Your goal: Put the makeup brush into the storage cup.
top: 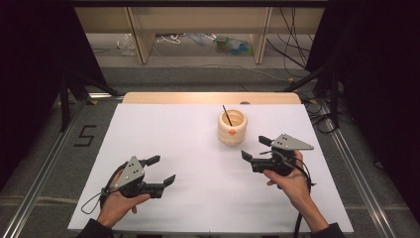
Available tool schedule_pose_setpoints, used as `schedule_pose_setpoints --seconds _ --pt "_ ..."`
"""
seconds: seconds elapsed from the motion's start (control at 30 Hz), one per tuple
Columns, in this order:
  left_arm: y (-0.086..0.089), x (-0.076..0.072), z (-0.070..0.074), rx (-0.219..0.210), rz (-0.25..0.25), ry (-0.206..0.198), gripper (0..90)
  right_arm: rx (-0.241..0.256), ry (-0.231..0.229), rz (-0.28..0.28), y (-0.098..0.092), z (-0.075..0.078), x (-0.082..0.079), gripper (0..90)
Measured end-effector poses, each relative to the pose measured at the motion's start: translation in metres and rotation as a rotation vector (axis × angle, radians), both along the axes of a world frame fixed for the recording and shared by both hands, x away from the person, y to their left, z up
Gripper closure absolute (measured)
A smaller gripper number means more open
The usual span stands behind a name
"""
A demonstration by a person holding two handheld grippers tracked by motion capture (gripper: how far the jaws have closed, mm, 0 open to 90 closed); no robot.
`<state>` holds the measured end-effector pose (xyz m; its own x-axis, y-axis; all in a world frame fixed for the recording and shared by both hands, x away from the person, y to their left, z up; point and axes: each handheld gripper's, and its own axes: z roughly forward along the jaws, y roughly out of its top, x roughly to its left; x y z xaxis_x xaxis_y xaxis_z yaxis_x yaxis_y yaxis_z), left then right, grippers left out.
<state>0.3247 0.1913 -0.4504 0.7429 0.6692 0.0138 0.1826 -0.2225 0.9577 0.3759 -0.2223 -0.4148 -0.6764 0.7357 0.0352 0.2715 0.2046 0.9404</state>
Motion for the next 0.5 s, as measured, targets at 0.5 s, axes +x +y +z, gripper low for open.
schedule_pose_setpoints --seconds 0.5 --pt "0.0 -0.001 0.0 -0.006 0.003 0.006 18.4 -0.03 0.009 0.008 -0.004 -0.006 -0.012 16.8"
